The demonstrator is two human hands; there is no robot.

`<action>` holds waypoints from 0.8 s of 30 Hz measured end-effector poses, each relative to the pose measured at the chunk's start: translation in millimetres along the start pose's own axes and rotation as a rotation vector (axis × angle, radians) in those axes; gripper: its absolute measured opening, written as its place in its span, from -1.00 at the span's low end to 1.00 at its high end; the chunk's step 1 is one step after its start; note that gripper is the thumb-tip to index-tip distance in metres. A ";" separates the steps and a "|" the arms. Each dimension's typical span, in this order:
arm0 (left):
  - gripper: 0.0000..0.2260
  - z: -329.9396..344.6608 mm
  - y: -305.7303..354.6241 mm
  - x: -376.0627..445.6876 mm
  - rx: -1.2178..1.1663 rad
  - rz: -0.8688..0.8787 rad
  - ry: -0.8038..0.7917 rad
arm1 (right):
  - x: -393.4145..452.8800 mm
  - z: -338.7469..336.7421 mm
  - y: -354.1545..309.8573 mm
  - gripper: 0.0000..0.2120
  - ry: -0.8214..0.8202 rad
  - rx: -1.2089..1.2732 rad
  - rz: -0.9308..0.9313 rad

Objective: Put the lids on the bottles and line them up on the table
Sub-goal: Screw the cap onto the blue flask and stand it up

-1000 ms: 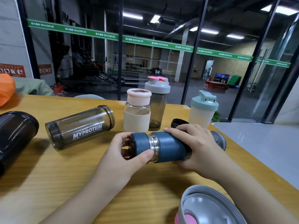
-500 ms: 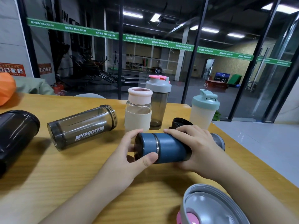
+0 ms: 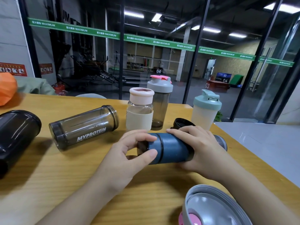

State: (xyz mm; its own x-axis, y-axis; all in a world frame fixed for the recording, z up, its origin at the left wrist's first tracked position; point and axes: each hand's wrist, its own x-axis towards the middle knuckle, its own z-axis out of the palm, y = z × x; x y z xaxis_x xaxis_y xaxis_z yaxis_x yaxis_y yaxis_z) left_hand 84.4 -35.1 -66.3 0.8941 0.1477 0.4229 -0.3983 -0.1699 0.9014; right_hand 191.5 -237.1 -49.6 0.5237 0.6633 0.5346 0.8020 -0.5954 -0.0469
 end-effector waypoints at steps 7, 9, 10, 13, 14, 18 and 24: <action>-0.59 0.8 3.7 4.0 -0.197 -0.050 0.100 | 0.1 -0.1 -1.0 -0.29 0.007 -0.011 -0.017; -0.38 -0.2 -3.2 5.0 -0.019 -0.137 0.157 | 0.0 0.3 -0.6 -0.29 0.006 -0.022 -0.015; -0.30 -0.6 -6.2 4.4 0.078 -0.183 0.167 | -0.1 0.4 -0.3 -0.29 0.005 -0.025 -0.012; -0.32 -0.7 -8.0 0.1 0.218 -0.246 0.125 | 0.2 0.8 0.1 -0.29 0.013 -0.034 -0.015; -0.37 -1.2 -9.0 -1.0 0.224 -0.244 0.103 | 0.2 1.0 0.3 -0.29 0.015 -0.038 -0.017; -0.55 -2.6 -6.7 -0.6 0.217 -0.173 0.034 | 0.0 1.5 1.9 -0.29 0.005 -0.036 -0.003; -0.35 -3.7 -2.9 -3.3 0.360 0.022 -0.080 | -0.2 -0.4 2.3 -0.28 0.001 -0.009 0.011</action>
State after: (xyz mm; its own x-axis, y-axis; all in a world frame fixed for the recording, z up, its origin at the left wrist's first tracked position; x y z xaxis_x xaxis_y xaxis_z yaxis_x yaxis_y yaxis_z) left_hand 81.8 -31.5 -70.0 0.9050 0.0658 0.4202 -0.3325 -0.5064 0.7956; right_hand 193.2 -238.8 -49.5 0.5322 0.6561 0.5351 0.7937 -0.6066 -0.0456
